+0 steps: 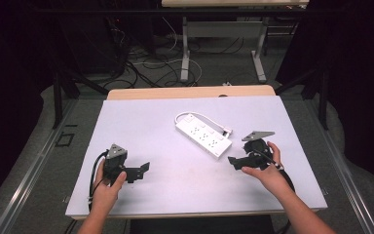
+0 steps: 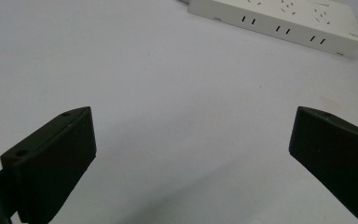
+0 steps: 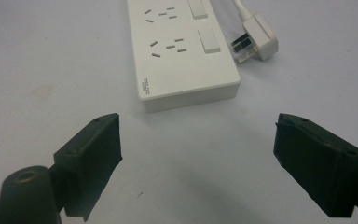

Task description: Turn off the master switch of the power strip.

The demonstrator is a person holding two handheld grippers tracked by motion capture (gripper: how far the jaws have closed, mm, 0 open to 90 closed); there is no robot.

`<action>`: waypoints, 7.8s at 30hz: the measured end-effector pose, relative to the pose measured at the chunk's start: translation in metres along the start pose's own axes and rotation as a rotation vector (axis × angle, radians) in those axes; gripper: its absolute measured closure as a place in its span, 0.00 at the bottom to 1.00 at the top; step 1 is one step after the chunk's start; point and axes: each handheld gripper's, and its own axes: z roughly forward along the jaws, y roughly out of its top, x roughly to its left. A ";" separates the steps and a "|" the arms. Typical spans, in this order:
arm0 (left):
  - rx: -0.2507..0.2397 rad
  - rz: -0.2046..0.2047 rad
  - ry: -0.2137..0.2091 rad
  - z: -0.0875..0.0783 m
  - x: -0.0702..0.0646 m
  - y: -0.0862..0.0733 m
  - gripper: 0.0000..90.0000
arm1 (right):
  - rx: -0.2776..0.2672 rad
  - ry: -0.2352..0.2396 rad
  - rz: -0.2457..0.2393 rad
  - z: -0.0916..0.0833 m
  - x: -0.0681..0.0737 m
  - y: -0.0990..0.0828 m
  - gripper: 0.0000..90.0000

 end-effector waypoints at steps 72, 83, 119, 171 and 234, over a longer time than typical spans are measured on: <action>0.001 -0.015 0.000 0.000 0.003 -0.001 0.01 | 0.040 -0.080 -0.024 0.057 -0.010 0.082 0.39; 0.002 -0.012 -0.001 0.001 0.004 -0.001 0.01 | 0.030 -0.077 0.003 0.065 -0.012 0.095 0.47; -0.007 -0.029 0.000 0.002 0.006 -0.002 0.01 | 0.040 -0.086 0.014 0.089 -0.013 0.122 0.74; -0.006 -0.051 0.001 -0.004 0.016 -0.005 0.02 | 0.065 0.004 -0.014 0.151 0.015 0.146 1.00; -0.026 -0.092 0.012 -0.012 0.019 -0.013 0.02 | 0.077 0.016 -0.015 0.196 0.017 0.156 1.00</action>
